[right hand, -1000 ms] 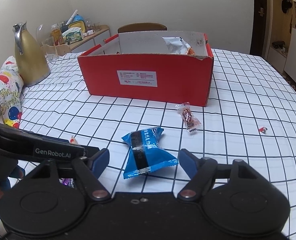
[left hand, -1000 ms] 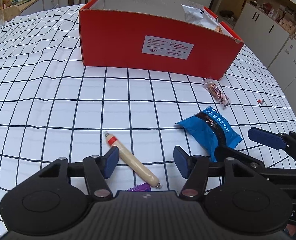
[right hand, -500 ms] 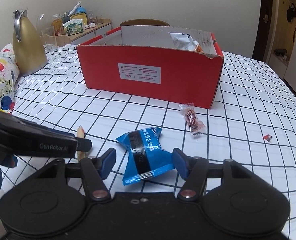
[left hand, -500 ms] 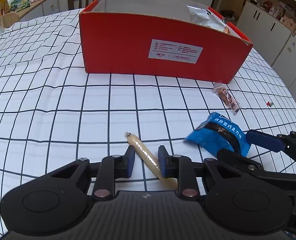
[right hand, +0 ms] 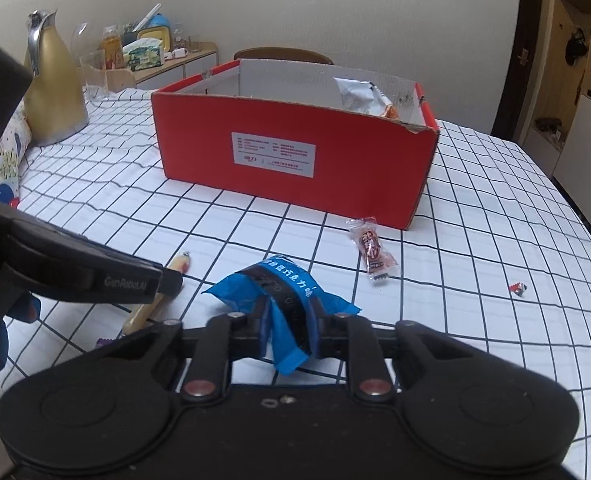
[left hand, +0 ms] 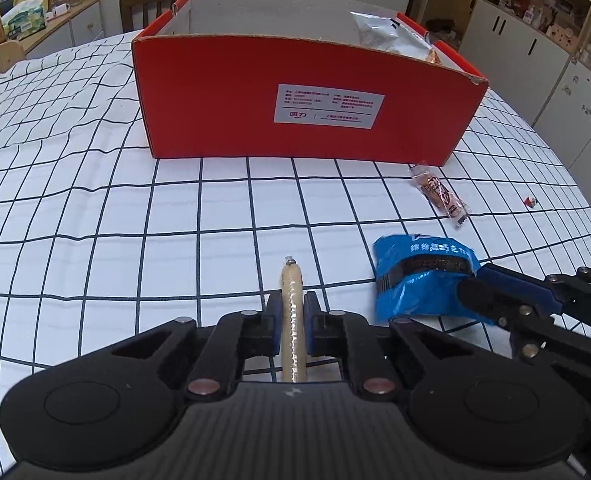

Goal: Organize snacks
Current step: 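Grasp the sausage stick with the left tool while the right tool grasps the blue chocolate pack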

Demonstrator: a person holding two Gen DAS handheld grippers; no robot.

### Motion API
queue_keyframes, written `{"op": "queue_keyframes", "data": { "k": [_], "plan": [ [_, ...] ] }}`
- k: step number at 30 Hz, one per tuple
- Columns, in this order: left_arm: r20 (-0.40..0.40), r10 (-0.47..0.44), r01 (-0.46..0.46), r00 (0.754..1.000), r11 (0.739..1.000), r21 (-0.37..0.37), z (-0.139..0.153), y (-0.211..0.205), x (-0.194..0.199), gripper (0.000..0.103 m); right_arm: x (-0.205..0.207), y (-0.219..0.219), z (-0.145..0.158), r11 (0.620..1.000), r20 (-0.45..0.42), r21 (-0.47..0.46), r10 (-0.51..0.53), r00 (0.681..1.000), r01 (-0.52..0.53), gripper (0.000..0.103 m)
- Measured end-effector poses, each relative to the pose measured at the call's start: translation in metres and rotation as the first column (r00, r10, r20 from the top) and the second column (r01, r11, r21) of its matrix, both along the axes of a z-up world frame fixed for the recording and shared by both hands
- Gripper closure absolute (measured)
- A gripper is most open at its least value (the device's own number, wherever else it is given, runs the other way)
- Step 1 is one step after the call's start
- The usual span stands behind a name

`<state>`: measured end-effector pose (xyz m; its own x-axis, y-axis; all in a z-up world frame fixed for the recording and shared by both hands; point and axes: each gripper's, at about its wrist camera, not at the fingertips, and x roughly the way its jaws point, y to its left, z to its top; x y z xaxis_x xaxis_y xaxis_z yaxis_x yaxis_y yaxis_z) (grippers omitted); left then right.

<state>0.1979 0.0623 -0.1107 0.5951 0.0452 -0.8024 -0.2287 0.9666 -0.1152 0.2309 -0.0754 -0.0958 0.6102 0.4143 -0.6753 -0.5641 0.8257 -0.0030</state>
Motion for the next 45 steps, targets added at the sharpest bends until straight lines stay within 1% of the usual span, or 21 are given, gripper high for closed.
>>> {"op": "queue_keyframes", "data": {
  "k": [5,12,14,16,17,18,19,20,21,22,23,24,25,26,27,29,31,34,38,41,45],
  "plan": [
    [0.015,-0.008,0.008,1.000,1.000,0.006,0.005,0.003,-0.004,0.092,-0.002,-0.006,0.007,1.000,0.002,0.022,-0.014,1.000,0.014,0.097],
    [0.030,-0.008,0.008,1.000,1.000,0.008,0.014,0.010,-0.010,0.092,-0.008,-0.011,0.018,0.999,0.021,0.050,-0.017,1.000,0.016,0.099],
    [0.026,-0.009,0.008,1.000,1.000,0.005,0.014,0.011,-0.011,0.092,-0.007,-0.012,0.021,0.998,0.015,0.058,0.010,1.000,-0.011,0.099],
    [0.021,-0.008,0.008,1.000,1.000,0.001,0.012,0.011,-0.011,0.092,-0.003,-0.014,0.022,0.997,-0.011,0.069,0.036,0.999,-0.035,0.098],
    [0.017,-0.008,0.008,1.000,1.000,0.000,0.011,0.012,-0.011,0.092,-0.001,-0.015,0.022,0.996,-0.030,0.073,0.049,0.998,-0.047,0.093],
    [0.012,-0.007,0.007,1.000,1.000,-0.004,0.010,0.013,-0.011,0.092,0.002,-0.016,0.022,0.995,-0.042,0.073,0.066,0.997,-0.063,0.081],
    [0.008,-0.006,0.006,1.000,1.000,-0.007,0.009,0.014,-0.011,0.092,0.005,-0.016,0.023,0.995,-0.042,0.065,0.078,0.996,-0.075,0.077],
    [0.003,-0.005,0.005,1.000,1.000,-0.010,0.008,0.015,-0.011,0.092,0.009,-0.016,0.023,0.995,-0.043,0.050,0.086,0.995,-0.084,0.069],
    [0.002,-0.005,0.005,1.000,1.000,-0.012,0.007,0.015,-0.011,0.092,0.012,-0.017,0.023,0.995,-0.049,0.041,0.098,0.994,-0.096,0.051],
    [0.000,-0.006,0.006,1.000,1.000,-0.011,0.007,0.016,-0.011,0.092,0.015,-0.019,0.024,0.993,-0.048,0.043,0.108,0.993,-0.106,0.039],
    [-0.001,-0.009,0.009,1.000,1.000,-0.011,0.006,0.016,-0.011,0.092,0.018,-0.020,0.026,0.991,-0.045,0.045,0.130,0.991,-0.128,0.018],
    [-0.003,-0.011,0.011,1.000,1.000,-0.013,0.006,0.016,-0.010,0.092,0.019,-0.020,0.027,0.986,-0.037,0.040,0.164,0.986,-0.162,0.016],
    [-0.006,-0.013,0.013,1.000,1.000,-0.014,0.005,0.016,-0.010,0.092,0.021,-0.019,0.028,0.979,-0.033,0.030,0.204,0.978,-0.203,0.016],
    [-0.009,-0.014,0.014,1.000,1.000,-0.013,0.004,0.016,-0.010,0.092,0.022,-0.017,0.029,0.967,-0.034,0.016,0.257,0.966,-0.256,0.013],
    [-0.014,-0.015,0.015,1.000,1.000,-0.012,0.003,0.016,-0.009,0.092,0.023,-0.015,0.028,0.945,-0.039,-0.010,0.325,0.945,-0.326,0.007],
    [-0.022,-0.017,0.017,1.000,1.000,-0.013,0.000,0.016,-0.008,0.092,0.020,-0.009,0.024,0.898,-0.020,-0.094,0.429,0.903,-0.429,0.006],
    [-0.020,-0.021,0.021,1.000,1.000,-0.014,-0.001,0.017,-0.008,0.092,0.020,-0.003,0.019,0.864,-0.014,-0.169,0.480,0.877,-0.475,0.006],
    [-0.021,-0.026,0.025,0.999,1.000,-0.013,0.000,0.016,-0.008,0.092,0.030,0.004,0.013,0.838,-0.075,-0.159,0.516,0.853,-0.521,0.007],
    [-0.024,-0.031,0.030,0.999,0.999,-0.015,0.000,0.016,-0.007,0.092,0.039,0.013,0.001,0.827,-0.103,-0.180,0.523,0.846,-0.533,0.016],
    [-0.026,-0.035,0.034,0.999,0.999,-0.015,0.000,0.016,-0.007,0.092,0.046,0.016,-0.007,0.826,-0.116,-0.207,0.512,0.851,-0.525,0.020],
    [-0.024,-0.036,0.036,0.999,0.999,-0.021,0.000,0.017,-0.007,0.092,0.049,0.021,-0.015,0.797,-0.157,-0.222,0.539,0.827,-0.562,0.026]
  ]
}}
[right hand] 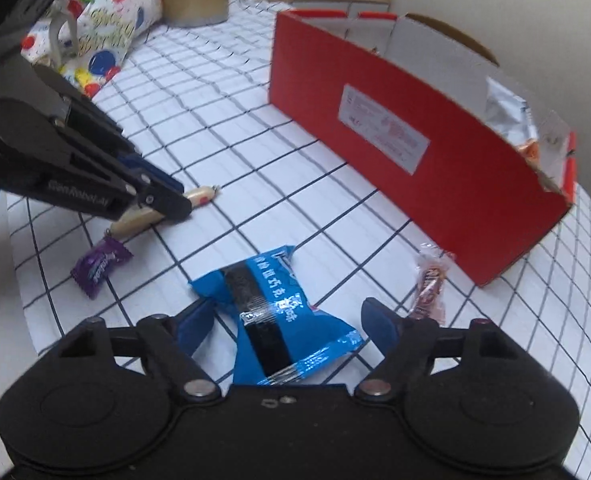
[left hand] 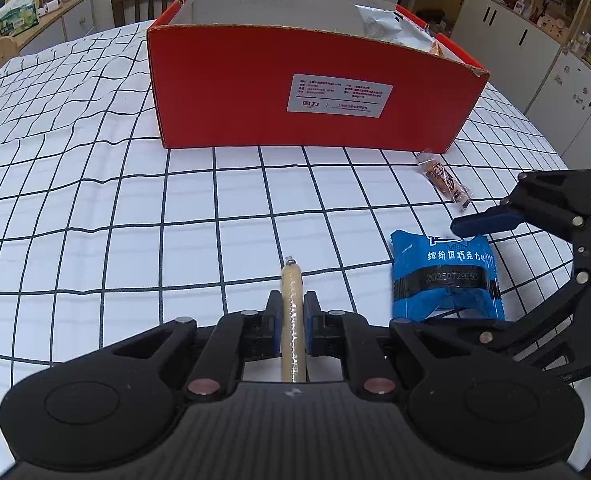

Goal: Organize snacks
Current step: 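Grasp the sausage stick with the left tool while the right tool grasps the blue chocolate pack, then carry the sausage stick and blue pack over the red box with both tools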

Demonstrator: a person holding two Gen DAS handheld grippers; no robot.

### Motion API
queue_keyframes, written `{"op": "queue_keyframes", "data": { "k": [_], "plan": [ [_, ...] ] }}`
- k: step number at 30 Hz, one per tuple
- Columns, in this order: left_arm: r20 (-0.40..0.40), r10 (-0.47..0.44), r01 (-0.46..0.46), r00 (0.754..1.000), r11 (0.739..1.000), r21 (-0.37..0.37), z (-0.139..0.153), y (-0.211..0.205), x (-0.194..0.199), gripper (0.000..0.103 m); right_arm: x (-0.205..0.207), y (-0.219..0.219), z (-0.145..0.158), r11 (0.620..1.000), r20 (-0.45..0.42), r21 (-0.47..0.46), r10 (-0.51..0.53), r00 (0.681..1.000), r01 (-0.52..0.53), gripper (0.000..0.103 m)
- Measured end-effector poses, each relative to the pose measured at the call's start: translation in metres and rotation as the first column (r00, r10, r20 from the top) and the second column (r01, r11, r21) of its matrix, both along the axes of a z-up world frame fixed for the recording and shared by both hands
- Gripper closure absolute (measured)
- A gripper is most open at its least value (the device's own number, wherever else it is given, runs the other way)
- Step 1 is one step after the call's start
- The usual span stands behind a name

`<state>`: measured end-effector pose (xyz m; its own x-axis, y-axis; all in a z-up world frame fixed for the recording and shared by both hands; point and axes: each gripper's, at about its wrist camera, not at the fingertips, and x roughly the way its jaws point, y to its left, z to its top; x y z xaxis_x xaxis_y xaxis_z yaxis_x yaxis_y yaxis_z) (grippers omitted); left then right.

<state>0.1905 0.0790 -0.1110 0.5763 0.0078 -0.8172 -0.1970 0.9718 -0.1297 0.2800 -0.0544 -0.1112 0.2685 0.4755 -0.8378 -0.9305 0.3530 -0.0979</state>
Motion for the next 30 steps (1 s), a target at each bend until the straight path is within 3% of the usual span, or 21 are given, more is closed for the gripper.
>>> {"op": "queue_keyframes", "data": {
  "k": [4,5,10,14,20,30],
  "plan": [
    [0.003,-0.002,0.002,1.000,1.000,-0.003,0.000,0.001,-0.001,0.092,-0.002,0.002,0.000,1.000,-0.004,0.009,-0.002,1.000,0.002,0.035],
    [0.004,-0.003,0.003,1.000,1.000,-0.003,0.000,0.001,-0.001,0.092,-0.004,0.002,0.001,1.000,-0.006,0.015,0.002,1.000,-0.002,0.044],
    [0.010,-0.001,0.001,1.000,1.000,-0.003,0.000,0.000,-0.002,0.092,-0.025,0.000,-0.001,0.999,0.038,0.051,-0.015,0.999,0.013,0.046],
    [0.011,0.002,-0.002,1.000,1.000,-0.004,0.000,0.000,-0.002,0.092,-0.039,-0.003,0.000,0.993,0.089,0.072,-0.103,0.991,0.097,0.048],
    [0.032,0.009,-0.009,0.999,1.000,-0.003,0.006,-0.003,-0.007,0.092,-0.054,-0.015,0.013,0.958,0.164,0.123,-0.277,0.947,0.259,0.049],
    [0.092,-0.012,0.012,0.996,1.000,0.000,0.038,-0.013,-0.020,0.092,-0.070,-0.039,0.051,0.881,0.149,0.241,-0.449,0.881,0.408,0.049]
  ]
}}
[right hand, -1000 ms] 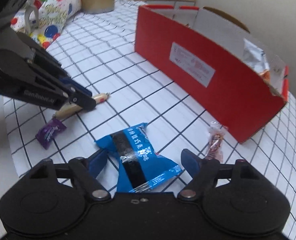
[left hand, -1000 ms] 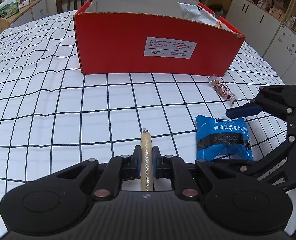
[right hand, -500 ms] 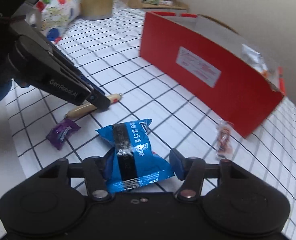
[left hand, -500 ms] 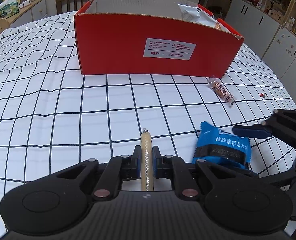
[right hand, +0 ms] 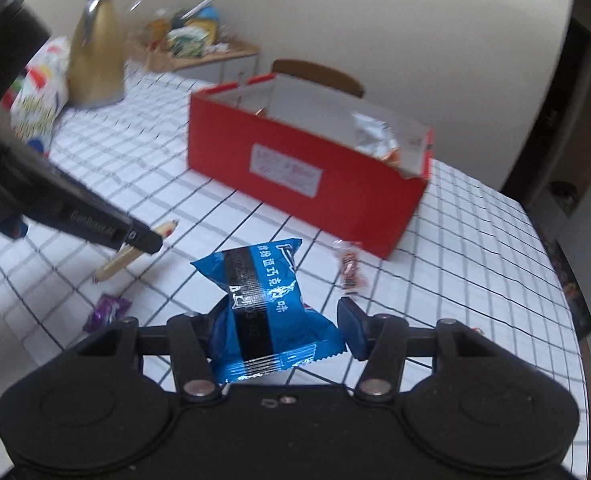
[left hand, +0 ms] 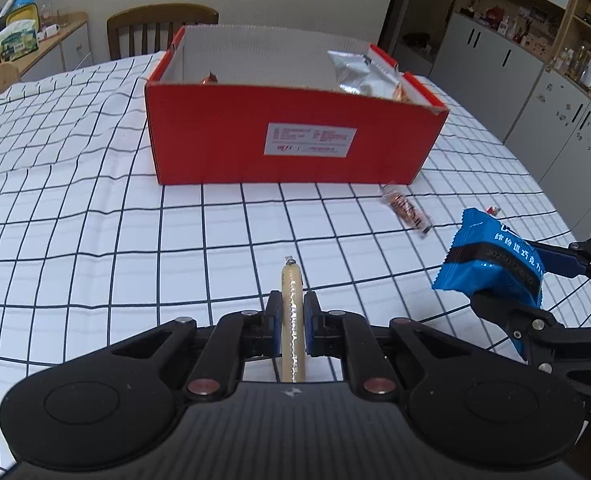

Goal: Organize snacks
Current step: 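Carry the sausage stick and blue pack over the red box with both tools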

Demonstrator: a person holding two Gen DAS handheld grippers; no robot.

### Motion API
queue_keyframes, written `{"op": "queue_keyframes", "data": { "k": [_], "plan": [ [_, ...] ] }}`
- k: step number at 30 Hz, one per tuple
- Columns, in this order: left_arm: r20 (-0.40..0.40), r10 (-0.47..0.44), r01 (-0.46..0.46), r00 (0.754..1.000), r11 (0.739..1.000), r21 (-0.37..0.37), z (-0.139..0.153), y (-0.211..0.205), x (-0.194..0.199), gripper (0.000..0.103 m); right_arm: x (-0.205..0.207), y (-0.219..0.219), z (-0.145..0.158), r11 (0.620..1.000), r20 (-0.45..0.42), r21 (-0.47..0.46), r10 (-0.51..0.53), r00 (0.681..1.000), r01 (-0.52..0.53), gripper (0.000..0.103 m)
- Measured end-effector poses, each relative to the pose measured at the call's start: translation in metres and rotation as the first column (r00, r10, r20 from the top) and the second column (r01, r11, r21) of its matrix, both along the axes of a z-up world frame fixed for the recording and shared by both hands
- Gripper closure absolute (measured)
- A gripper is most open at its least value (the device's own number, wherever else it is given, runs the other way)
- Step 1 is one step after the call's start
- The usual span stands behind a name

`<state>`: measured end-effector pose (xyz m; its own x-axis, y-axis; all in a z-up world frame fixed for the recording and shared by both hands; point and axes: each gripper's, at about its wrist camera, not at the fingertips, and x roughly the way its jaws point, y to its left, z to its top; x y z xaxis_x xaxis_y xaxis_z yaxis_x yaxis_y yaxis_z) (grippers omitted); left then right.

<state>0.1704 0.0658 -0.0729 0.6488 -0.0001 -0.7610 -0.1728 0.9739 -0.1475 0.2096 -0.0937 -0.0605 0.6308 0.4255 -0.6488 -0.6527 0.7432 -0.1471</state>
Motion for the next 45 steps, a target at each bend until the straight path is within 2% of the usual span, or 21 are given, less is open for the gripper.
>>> {"op": "queue_keyframes", "data": {
  "k": [11,21,27,30,34,40,45],
  "plan": [
    [0.098,0.002,-0.005,0.995,1.000,0.025,0.054,-0.004,0.006,0.092,-0.002,-0.001,0.046,0.995,0.103,0.051,-0.092,0.990,0.088,0.049],
    [0.160,0.031,-0.040,0.987,0.998,0.051,0.094,0.001,0.029,0.092,0.016,0.009,0.086,0.986,0.158,0.108,-0.144,0.977,0.127,0.049],
    [0.188,0.047,-0.060,0.981,0.996,0.064,0.114,0.005,0.049,0.092,0.035,0.027,0.099,0.984,0.206,0.105,-0.163,0.965,0.144,0.049],
    [0.205,0.064,-0.075,0.977,0.996,0.046,0.121,0.011,0.060,0.092,0.048,0.034,0.101,0.981,0.219,0.103,-0.183,0.958,0.164,0.049],
    [0.209,0.081,-0.093,0.974,0.994,0.051,0.124,0.019,0.079,0.092,0.072,0.039,0.101,0.969,0.181,0.144,-0.223,0.958,0.199,0.049],
    [0.202,0.107,-0.118,0.974,0.992,0.043,0.123,0.039,0.108,0.092,0.098,0.052,0.092,0.966,0.148,0.146,-0.236,0.960,0.215,0.049],
    [0.196,0.122,-0.138,0.973,0.988,0.072,0.118,0.054,0.130,0.092,0.118,0.063,0.081,0.964,0.107,0.147,-0.237,0.966,0.221,0.049]
  ]
}}
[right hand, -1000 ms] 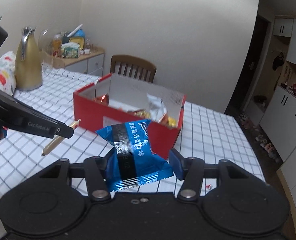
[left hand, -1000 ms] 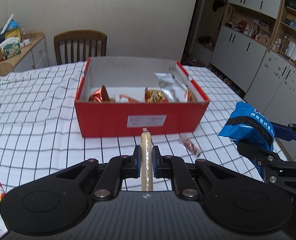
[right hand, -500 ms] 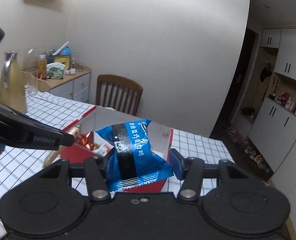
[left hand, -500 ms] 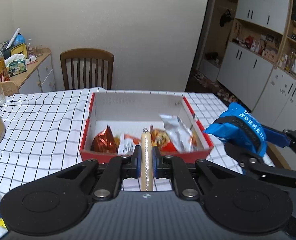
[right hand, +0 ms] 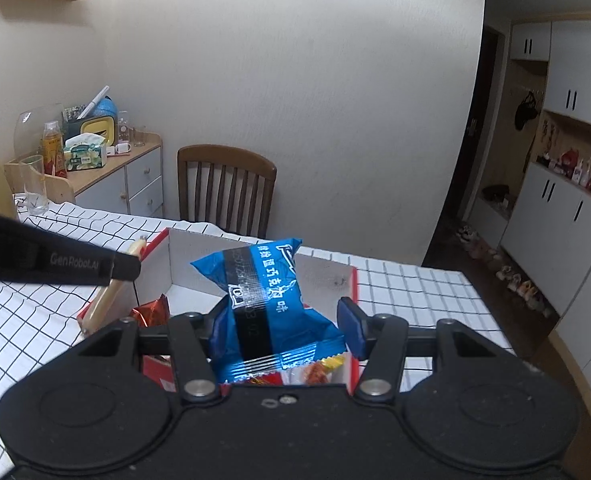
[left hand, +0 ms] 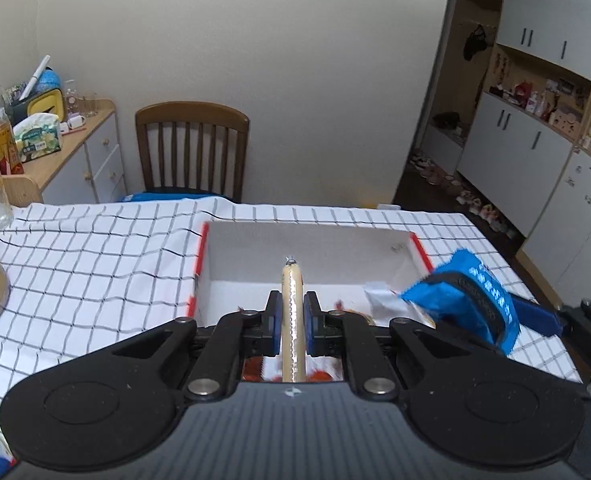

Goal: Organize snacks
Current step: 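Carry the sausage stick and blue pack over the red box with both tools, then open both tools to drop the sausage stick and blue pack into the box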

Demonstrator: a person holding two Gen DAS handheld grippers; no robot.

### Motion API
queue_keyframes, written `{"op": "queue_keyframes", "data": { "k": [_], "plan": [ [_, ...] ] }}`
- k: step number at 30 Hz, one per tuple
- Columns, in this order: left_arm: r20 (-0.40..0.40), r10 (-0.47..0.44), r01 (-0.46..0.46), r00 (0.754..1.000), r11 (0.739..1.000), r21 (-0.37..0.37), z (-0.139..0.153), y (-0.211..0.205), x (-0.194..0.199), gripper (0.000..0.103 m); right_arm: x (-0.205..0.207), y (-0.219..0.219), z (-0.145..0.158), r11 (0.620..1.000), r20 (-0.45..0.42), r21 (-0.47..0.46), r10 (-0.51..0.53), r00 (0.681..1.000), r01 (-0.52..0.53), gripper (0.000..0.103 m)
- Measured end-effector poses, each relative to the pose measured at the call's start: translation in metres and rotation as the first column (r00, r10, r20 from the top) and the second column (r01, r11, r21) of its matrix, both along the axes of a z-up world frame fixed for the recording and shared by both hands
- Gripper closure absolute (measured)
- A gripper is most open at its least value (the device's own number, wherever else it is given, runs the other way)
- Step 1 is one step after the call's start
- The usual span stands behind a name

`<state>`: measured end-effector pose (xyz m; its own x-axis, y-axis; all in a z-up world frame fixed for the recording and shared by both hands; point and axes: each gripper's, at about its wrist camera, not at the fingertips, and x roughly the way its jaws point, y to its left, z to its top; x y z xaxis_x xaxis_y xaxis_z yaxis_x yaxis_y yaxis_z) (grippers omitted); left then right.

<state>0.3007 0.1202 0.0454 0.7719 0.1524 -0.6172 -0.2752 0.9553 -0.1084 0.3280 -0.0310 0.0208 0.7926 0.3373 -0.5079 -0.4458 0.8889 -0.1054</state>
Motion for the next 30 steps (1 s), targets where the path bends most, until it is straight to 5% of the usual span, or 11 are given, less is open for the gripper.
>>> {"op": "queue_keyframes", "data": {
  "k": [30],
  "plan": [
    [-0.187,0.015,-0.008,0.982,0.999,0.034,-0.069,0.050,0.100,0.092,0.063,0.080,-0.068,0.995,-0.200,-0.079,0.041,0.979,-0.058,0.049]
  ]
}}
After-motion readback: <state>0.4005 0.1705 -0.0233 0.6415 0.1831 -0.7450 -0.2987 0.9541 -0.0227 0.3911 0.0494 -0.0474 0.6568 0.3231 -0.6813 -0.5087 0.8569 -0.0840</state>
